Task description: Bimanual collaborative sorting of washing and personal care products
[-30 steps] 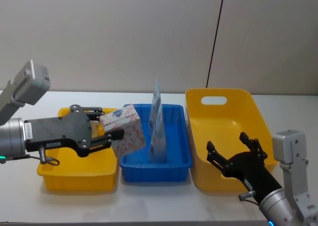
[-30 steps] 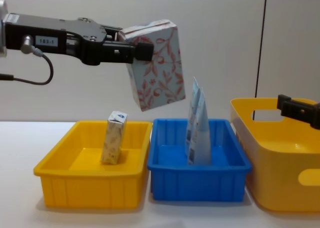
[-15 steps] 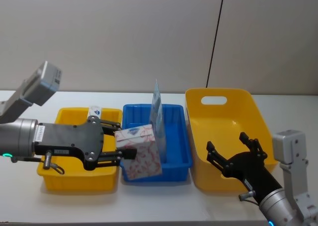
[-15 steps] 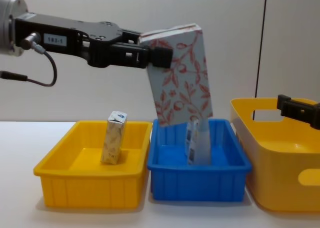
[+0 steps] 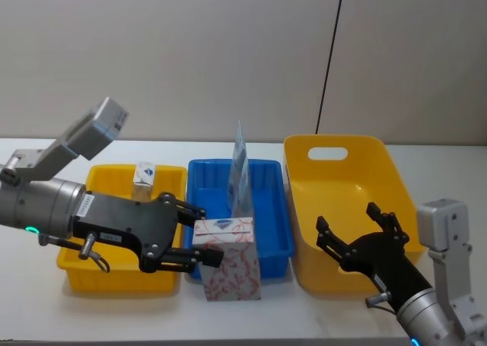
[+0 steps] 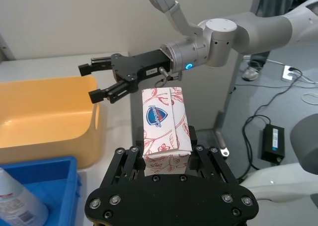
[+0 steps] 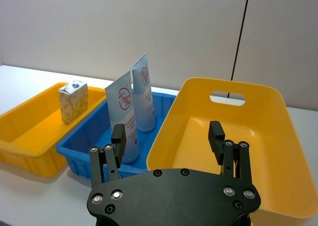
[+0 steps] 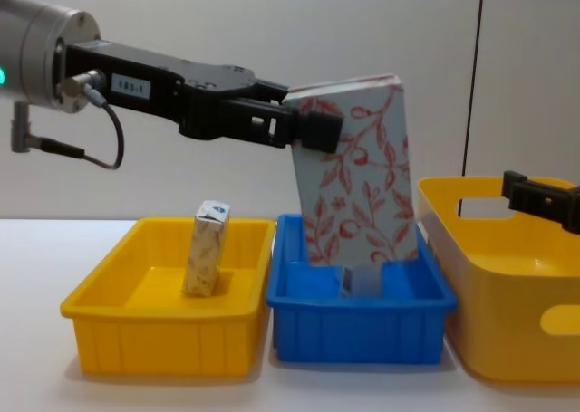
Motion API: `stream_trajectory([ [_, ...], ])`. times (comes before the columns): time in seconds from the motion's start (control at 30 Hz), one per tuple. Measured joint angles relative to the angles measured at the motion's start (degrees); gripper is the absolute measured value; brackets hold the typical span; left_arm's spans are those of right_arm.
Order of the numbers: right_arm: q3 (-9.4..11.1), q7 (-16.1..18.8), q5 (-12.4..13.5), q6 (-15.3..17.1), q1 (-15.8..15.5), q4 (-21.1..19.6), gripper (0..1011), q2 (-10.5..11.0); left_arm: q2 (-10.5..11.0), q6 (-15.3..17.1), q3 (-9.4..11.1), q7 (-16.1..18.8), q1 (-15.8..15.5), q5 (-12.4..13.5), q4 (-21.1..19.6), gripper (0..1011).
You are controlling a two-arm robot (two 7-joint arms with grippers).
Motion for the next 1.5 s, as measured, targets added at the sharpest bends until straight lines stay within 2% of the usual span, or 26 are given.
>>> stream_trajectory([
  [0.13,0.0,0.0,0.0,0.0,0.0,0.0,1003,0.0,-0.62,0.1,1.09,-0.88,-1.05,0.11,1.69,410],
  [0.43,0.05,0.06,0.04,0.06,-0.02,-0.02,1003,-0.01,-1.08,-0.07,2.11,-1.57,-1.99,0.21,3.44,410],
  [0.73,0.85,3.17,2.18,1.71,-0.11,-1.33,1003,1.27,-1.32,-0.32,2.71,-1.91,-2.5,0.26,4.37,410],
  [1.17,2.14,12.75,6.83,4.16,1.21,-1.95,1003,6.43,-1.46,-0.49,3.05,-2.11,-2.84,0.31,4.98,410],
  [1.5,2.33,23.33,9.81,4.91,4.63,1.69,1003,12.78,-1.51,-0.55,3.15,-2.17,-2.91,0.3,5.14,410],
])
